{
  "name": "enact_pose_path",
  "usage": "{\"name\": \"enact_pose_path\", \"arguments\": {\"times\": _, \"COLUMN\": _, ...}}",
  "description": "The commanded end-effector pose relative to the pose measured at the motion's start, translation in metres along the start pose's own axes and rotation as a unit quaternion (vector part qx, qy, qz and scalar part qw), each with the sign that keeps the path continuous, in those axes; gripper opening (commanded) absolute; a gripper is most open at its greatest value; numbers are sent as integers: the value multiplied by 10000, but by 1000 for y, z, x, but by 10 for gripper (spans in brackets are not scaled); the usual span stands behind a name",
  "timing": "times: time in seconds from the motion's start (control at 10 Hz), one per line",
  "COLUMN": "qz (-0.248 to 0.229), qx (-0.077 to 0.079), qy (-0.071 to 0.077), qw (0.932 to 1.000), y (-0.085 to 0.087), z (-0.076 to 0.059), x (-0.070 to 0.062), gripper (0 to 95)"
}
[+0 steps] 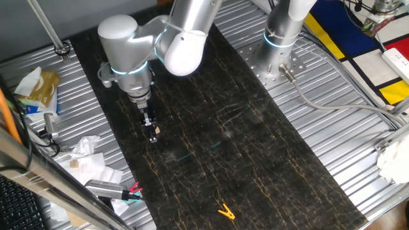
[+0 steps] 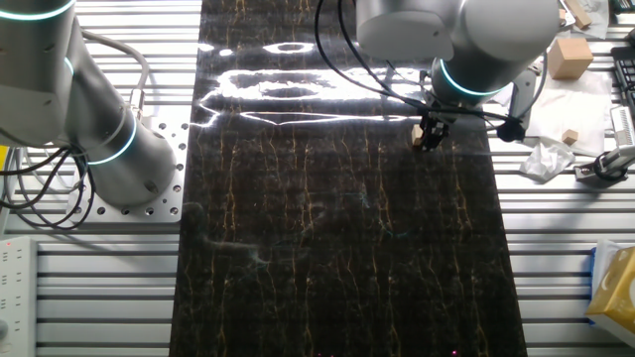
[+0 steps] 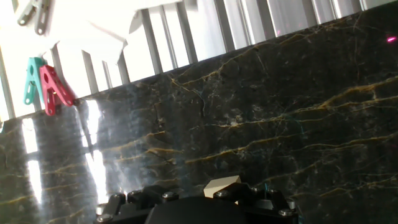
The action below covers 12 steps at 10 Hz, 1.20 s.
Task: Use the gripper to push the small block from left to right
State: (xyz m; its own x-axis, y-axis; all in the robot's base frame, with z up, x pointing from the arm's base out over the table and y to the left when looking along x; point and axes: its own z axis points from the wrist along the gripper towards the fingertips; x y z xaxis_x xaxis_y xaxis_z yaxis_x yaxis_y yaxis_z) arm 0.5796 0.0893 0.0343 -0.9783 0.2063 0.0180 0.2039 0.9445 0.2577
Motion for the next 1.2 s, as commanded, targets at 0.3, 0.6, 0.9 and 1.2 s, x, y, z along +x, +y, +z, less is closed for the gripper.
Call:
{"name": "enact_pose_path", "arguments": {"times": 0.3, "qz": -22, "qx": 20, "qy": -3, "qw": 10000, "y": 0, "z": 0, "x": 0, "gripper": 760}}
{"name": "enact_pose_path", "arguments": {"times": 0.6, "qz": -64, "qx": 51, "qy": -1, "qw": 10000, "y": 0, "z": 0, "x": 0, "gripper": 760}}
{"name": "enact_pose_path", "arguments": {"times": 0.9, "qz": -133, "qx": 96, "qy": 0, "qw": 9999, "y": -1, "z": 1, "x": 0, "gripper": 760}}
{"name": "enact_pose_path", "arguments": {"times": 1.2, "qz": -196, "qx": 147, "qy": -7, "qw": 9997, "y": 0, "z": 1, "x": 1, "gripper": 760}}
